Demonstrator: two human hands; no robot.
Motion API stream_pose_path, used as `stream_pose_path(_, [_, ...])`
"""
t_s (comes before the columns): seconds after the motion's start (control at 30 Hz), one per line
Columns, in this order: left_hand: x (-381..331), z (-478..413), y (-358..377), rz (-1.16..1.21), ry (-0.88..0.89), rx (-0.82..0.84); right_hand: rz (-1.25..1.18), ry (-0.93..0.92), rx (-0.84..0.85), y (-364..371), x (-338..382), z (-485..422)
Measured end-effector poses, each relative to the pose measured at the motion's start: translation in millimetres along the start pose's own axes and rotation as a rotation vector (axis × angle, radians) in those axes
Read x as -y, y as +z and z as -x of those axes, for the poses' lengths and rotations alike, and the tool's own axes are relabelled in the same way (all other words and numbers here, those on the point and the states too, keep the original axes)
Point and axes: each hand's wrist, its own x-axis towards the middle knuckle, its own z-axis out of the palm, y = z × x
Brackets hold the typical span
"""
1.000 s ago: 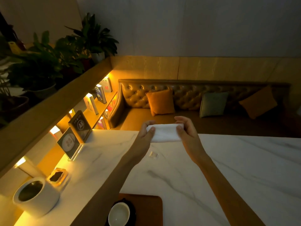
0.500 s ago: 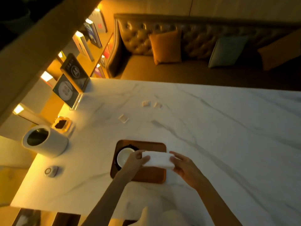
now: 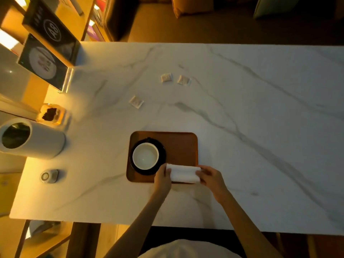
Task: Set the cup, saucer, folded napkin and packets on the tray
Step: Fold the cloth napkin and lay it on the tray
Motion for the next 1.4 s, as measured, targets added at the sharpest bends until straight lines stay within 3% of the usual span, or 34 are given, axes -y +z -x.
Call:
stream_pose_path(0.13, [8.4, -21.5, 11.7, -0.159, 0.079, -0.097, 0.188, -0.116, -0.120, 14.4, -7.3, -25.8])
stream_pose_path(0.3, [18.4, -33.9, 18.3, -0.706, 0.162, -0.152, 0.331, -0.238, -0.168, 29.0, -20.7, -37.4])
stream_pose_path(0.43, [24.4, -26.4, 15.2, -0.904, 0.373, -0.220, 0.451, -0.352, -0.187, 24.3, -29.9, -35.1])
stream_pose_path(0.57, [42.7, -24.7, 9.2, -0.976, 0.643, -0.075, 0.771, -0.643, -0.131, 16.9, -38.4, -32.0])
stream_pose_path(0.67, [61.4, -30.7, 9.1, -1.065, 0.685, 0.037, 0.991, -0.819, -0.125, 15.8, -46.0, -30.4])
stream_pose_path(0.93, [97.8, -30.1, 1.7, -1.267, 0.719, 0.078, 1.202, -0.747, -0.133, 21.1, -83.5, -13.9])
stream_pose_path(1.2, [102.1, -35.2, 1.5, -1.244, 0.723, 0.087, 1.253, -0.629, -0.018, 17.0, -89.5, -22.9])
stream_pose_path(1.4, [98.5, -29.6, 3.7, -1.205, 0.675, 0.049, 1.400, -0.593, -0.073, 17.6, -95.2, -24.3])
